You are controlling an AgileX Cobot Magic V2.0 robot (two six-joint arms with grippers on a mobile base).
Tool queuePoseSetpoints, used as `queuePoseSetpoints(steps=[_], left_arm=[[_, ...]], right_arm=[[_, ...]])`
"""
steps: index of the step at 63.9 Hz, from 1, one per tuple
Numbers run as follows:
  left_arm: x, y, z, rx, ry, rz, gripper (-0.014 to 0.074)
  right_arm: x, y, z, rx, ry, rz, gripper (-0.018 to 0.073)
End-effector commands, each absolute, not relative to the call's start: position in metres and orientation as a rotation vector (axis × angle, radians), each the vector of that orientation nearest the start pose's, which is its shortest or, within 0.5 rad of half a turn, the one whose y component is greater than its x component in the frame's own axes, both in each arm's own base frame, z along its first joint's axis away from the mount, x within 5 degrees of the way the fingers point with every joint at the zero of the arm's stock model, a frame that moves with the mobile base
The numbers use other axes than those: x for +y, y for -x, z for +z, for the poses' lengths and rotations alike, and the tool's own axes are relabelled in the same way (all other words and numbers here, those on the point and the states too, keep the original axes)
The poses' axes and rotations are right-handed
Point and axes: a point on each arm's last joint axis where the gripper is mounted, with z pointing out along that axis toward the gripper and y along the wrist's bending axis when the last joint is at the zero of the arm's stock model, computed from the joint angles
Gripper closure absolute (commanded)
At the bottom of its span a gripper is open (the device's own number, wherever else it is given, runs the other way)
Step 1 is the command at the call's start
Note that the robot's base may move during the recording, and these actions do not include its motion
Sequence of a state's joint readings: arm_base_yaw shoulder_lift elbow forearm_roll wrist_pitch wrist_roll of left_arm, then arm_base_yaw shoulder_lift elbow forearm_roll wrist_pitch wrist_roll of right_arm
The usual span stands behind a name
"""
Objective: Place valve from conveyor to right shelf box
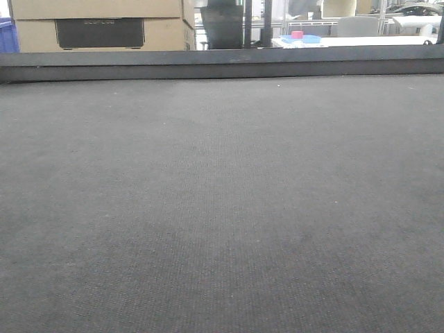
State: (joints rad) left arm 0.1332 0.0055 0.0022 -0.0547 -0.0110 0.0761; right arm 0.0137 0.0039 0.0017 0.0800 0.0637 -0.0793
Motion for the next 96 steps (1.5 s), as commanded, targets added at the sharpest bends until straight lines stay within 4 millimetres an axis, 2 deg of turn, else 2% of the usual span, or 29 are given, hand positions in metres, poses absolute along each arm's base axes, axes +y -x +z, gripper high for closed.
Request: queuePoseSetpoints(steps=[1,39,61,64,67,75,79,83,88,92,96], left_arm=[[0.008,-0.055,0.216,1.454,0.089,0.125,0.0708],[0.008,-0.055,0.216,1.447,0.088,0.125,0.0708],[0.009,-0.052,0.231,1.284,0.124,0.104,0.0708],[0.009,-0.052,0.232,1.269,0.128,0.102,0.0708],[0.009,-0.050,0.242,1.250,0.125,0.101,0.0708],[0.005,-0.040,0.284,1.274,0.076,0.132,0.0700],[0.005,-0.039,0.310,1.334,0.044,0.172,0.0642],[0.006,-0.042,0.331,1.402,0.035,0.188,0.0545],[0.007,-0.051,0.355,1.463,0.037,0.186,0.0380],[0.009,-0.066,0.370,1.535,0.046,0.168,0.0247],[0.010,-0.078,0.379,1.591,0.043,0.160,0.0146]], right_arm=[[0.001,-0.056,0.209,1.528,0.011,0.019,0.0722],[0.001,-0.056,0.212,1.494,0.008,0.017,0.0722],[0.000,-0.055,0.221,1.392,0.001,0.011,0.0721],[0.000,-0.053,0.234,1.358,0.001,0.012,0.0721],[0.000,-0.049,0.248,1.331,0.002,0.013,0.0721],[0.001,-0.033,0.295,1.267,0.010,0.020,0.0721],[0.001,-0.028,0.312,1.255,0.012,0.021,0.0715],[0.001,-0.029,0.328,1.280,0.015,0.023,0.0666],[0.002,-0.034,0.344,1.306,0.018,0.025,0.0537],[0.002,-0.044,0.354,1.351,0.020,0.026,0.0378],[0.002,-0.055,0.364,1.386,0.021,0.026,0.0172]])
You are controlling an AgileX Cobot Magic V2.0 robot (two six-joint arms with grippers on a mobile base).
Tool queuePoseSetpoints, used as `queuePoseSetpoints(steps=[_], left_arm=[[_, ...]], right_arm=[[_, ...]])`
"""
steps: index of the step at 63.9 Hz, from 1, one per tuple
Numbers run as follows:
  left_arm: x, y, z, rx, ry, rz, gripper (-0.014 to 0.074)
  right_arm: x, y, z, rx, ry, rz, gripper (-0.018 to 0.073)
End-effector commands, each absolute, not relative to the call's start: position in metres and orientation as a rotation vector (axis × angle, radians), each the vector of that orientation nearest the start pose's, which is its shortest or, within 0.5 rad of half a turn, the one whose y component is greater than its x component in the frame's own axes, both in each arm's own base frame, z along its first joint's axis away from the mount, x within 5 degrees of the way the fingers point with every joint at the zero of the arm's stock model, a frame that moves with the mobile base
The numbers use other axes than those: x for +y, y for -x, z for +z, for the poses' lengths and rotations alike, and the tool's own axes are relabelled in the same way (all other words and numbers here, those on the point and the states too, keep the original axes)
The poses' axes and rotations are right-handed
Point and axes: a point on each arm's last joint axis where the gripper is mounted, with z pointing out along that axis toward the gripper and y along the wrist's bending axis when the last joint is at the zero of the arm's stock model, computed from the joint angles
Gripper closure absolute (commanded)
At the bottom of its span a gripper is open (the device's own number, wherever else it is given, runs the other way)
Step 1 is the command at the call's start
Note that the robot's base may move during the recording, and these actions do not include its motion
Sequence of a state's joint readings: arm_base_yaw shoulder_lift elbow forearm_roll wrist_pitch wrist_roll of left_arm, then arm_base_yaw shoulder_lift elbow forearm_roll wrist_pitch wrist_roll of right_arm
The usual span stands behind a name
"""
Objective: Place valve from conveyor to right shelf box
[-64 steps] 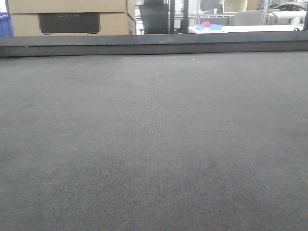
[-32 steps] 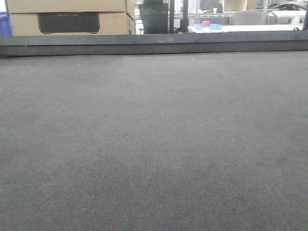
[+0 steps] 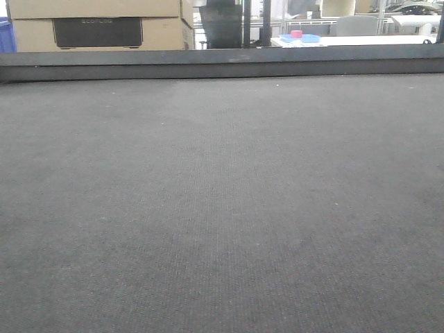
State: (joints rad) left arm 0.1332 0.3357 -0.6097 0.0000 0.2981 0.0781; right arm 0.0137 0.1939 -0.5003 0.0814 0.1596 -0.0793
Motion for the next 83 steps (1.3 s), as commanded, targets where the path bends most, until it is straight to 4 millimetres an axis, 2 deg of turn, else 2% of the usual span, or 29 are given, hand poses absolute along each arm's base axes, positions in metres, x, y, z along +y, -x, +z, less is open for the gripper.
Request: queuePoseSetpoints(steps=[1,4,5,13,18,24,31,39,83], left_arm=[[0.010,-0.080,0.383,1.595,0.040,0.157,0.0130],[0.010,-0.092,0.388,1.632,0.025,0.140,0.0088],[0.009,-0.094,0.390,1.640,0.025,0.128,0.0076],[0.007,-0.117,0.393,1.771,0.099,-0.003,0.0057],[0.006,-0.130,0.393,1.861,0.095,-0.017,0.0057],[0.003,-0.141,0.395,1.941,0.074,-0.025,0.0057],[-0.001,-0.148,0.399,1.929,0.045,-0.044,0.0057],[-0.002,-0.148,0.399,1.928,0.041,-0.048,0.0057],[-0.001,-0.148,0.400,1.924,0.038,-0.041,0.0057]], right_arm=[[0.002,-0.057,0.366,1.397,0.021,0.026,0.0131],[0.003,-0.068,0.369,1.450,0.023,0.028,-0.0002],[0.003,-0.071,0.369,1.468,0.024,0.028,-0.0019],[0.003,-0.101,0.365,1.604,0.044,0.002,-0.0010],[0.003,-0.117,0.365,1.655,0.047,0.000,-0.0010],[0.003,-0.131,0.374,1.724,0.051,0.003,-0.0010],[0.004,-0.144,0.387,1.771,0.055,0.005,-0.0010],[0.004,-0.145,0.398,1.739,0.054,0.005,-0.0010],[0.004,-0.145,0.397,1.750,0.055,0.005,-0.0010]])
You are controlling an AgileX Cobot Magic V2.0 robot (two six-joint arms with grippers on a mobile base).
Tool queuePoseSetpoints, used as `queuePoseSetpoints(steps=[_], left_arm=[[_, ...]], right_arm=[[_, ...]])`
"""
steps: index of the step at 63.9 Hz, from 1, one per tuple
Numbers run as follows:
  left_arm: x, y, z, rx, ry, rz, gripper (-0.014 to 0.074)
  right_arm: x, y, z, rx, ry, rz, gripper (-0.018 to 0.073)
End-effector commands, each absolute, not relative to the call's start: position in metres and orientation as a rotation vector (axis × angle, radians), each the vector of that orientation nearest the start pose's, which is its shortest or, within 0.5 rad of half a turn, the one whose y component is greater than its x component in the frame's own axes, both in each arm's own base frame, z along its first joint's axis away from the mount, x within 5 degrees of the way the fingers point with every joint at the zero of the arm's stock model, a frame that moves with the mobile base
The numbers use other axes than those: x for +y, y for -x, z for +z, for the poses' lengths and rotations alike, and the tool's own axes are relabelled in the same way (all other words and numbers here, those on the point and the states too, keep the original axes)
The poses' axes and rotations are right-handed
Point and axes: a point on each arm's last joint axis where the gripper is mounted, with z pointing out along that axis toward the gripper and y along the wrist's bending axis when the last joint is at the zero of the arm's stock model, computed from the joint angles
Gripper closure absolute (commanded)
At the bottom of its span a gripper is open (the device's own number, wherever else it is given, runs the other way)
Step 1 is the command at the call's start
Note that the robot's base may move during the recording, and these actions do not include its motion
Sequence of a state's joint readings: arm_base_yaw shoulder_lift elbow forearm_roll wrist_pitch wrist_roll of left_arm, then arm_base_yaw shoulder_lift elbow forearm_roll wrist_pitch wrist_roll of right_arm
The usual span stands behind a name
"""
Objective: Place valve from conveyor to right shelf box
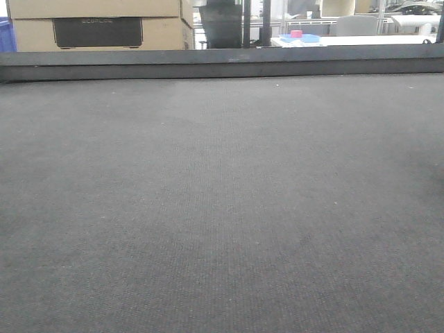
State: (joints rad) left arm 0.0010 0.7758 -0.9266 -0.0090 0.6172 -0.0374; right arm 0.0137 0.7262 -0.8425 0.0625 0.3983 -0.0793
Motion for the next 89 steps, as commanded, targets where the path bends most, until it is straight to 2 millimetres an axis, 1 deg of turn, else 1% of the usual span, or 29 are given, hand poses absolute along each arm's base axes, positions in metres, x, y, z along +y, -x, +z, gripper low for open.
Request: queuePoseSetpoints(steps=[1,48,56,63,70,77,81,89], left_arm=[[-0.001,-0.148,0.400,1.924,0.038,-0.041,0.0057],[-0.001,-0.148,0.400,1.924,0.038,-0.040,0.0059],[-0.001,-0.147,0.398,1.946,0.038,-0.040,0.0059],[-0.001,-0.147,0.394,1.988,0.036,-0.031,0.0060],[0.001,-0.152,0.393,2.076,0.028,0.002,0.0060],[0.001,-0.165,0.396,2.163,0.030,0.006,0.0060],[0.001,-0.174,0.398,2.211,0.030,0.015,0.0060],[0.005,-0.192,0.397,2.329,0.027,0.073,0.0060]], right_arm=[[0.004,-0.145,0.397,1.750,0.055,0.005,-0.0010],[0.004,-0.145,0.396,1.754,0.055,0.005,-0.0010],[0.004,-0.144,0.393,1.792,0.058,0.007,-0.0010],[0.004,-0.145,0.386,1.862,0.062,0.010,-0.0010],[0.005,-0.154,0.381,1.981,0.070,0.015,-0.0010],[0.006,-0.167,0.382,2.121,0.080,0.021,-0.0010],[0.006,-0.178,0.380,2.212,0.090,0.023,-0.0010],[0.008,-0.198,0.374,2.401,0.174,0.018,-0.0010]])
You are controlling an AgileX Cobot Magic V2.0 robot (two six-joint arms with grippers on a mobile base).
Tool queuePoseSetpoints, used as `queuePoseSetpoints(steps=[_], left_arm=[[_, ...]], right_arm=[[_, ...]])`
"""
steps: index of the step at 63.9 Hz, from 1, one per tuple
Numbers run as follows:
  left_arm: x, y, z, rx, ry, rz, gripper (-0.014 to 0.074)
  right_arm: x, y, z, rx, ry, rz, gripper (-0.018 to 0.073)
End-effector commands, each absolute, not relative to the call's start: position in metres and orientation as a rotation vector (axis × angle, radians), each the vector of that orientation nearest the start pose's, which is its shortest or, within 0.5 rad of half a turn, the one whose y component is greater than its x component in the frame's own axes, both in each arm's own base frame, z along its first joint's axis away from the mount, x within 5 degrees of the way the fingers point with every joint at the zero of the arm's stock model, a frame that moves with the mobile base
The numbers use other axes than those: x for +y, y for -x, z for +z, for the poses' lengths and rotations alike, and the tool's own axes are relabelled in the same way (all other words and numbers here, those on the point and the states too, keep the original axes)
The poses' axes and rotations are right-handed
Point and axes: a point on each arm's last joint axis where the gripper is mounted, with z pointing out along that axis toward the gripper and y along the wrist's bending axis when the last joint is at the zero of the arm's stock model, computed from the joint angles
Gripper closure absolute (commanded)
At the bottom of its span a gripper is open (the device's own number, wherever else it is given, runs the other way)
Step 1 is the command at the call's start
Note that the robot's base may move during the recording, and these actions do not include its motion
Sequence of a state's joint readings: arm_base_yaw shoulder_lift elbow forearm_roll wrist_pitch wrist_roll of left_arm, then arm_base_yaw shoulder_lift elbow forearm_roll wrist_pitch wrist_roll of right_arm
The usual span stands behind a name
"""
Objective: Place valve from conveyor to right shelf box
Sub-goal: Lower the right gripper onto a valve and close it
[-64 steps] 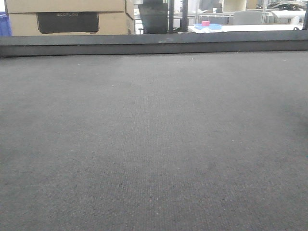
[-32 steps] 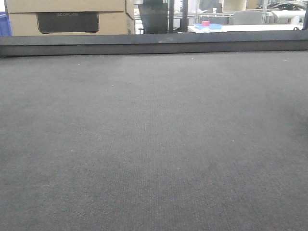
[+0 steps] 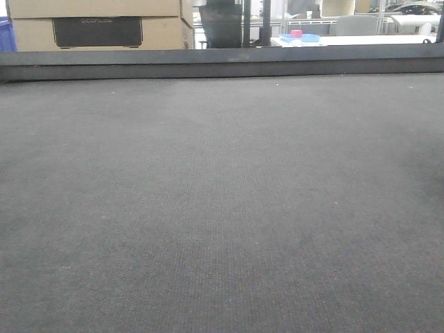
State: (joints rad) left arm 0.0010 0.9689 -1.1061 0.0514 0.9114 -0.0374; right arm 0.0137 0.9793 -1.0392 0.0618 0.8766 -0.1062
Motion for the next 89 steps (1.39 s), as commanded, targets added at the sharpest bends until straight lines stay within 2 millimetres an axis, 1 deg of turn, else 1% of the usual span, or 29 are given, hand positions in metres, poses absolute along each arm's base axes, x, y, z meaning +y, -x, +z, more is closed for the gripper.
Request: queuePoseSetpoints(steps=[1,4,10,14,15,22,38,51,61,66,69,78,79,82,86,89], left_arm=[[0.005,-0.194,0.396,2.350,0.028,0.073,0.0060],[0.006,-0.200,0.396,2.393,0.032,0.080,0.0060],[0.006,-0.210,0.391,2.439,0.032,0.082,0.0060],[0.006,-0.213,0.389,2.453,0.030,0.083,0.0060],[0.006,-0.214,0.388,2.456,0.030,0.083,0.0060],[0.006,-0.214,0.388,2.460,0.030,0.083,0.0060],[0.006,-0.214,0.388,2.460,0.030,0.083,0.0060],[0.006,-0.214,0.388,2.458,0.030,0.083,0.0060],[0.006,-0.214,0.388,2.458,0.030,0.083,0.0060],[0.006,-0.214,0.388,2.458,0.030,0.083,0.0060],[0.006,-0.214,0.388,2.458,0.030,0.083,0.0060],[0.006,-0.213,0.387,2.475,0.019,0.091,0.0060],[0.006,-0.213,0.387,2.479,0.016,0.092,0.0060],[0.006,-0.213,0.386,2.497,0.017,0.097,0.0060],[0.010,-0.214,0.387,2.541,0.034,0.110,0.0060],[0.013,-0.216,0.388,2.579,0.021,0.127,0.0060]], right_arm=[[0.008,-0.201,0.373,2.423,0.185,0.019,-0.0010],[0.008,-0.211,0.368,2.503,0.201,0.024,-0.0010],[0.009,-0.227,0.359,2.584,0.224,0.027,-0.0010],[0.009,-0.237,0.348,2.638,0.256,0.026,-0.0010],[0.009,-0.241,0.342,2.667,0.264,0.028,-0.0010],[0.009,-0.254,0.322,2.772,0.279,0.041,-0.0010],[0.009,-0.286,0.292,2.794,0.273,0.041,-0.0010],[0.010,-0.303,0.265,2.864,0.275,0.049,-0.0010],[0.010,-0.312,0.248,2.895,0.274,0.052,-0.0007],[0.010,-0.315,0.242,2.913,0.277,0.054,0.0064],[0.010,-0.317,0.239,2.913,0.277,0.053,0.0151],[0.010,-0.319,0.237,2.907,0.275,0.052,0.0545],[0.010,-0.319,0.237,2.907,0.275,0.052,0.0610],[0.010,-0.319,0.238,2.903,0.275,0.051,0.0732],[0.010,-0.318,0.241,2.894,0.274,0.050,0.0711],[0.010,-0.317,0.244,2.884,0.274,0.049,0.0713]])
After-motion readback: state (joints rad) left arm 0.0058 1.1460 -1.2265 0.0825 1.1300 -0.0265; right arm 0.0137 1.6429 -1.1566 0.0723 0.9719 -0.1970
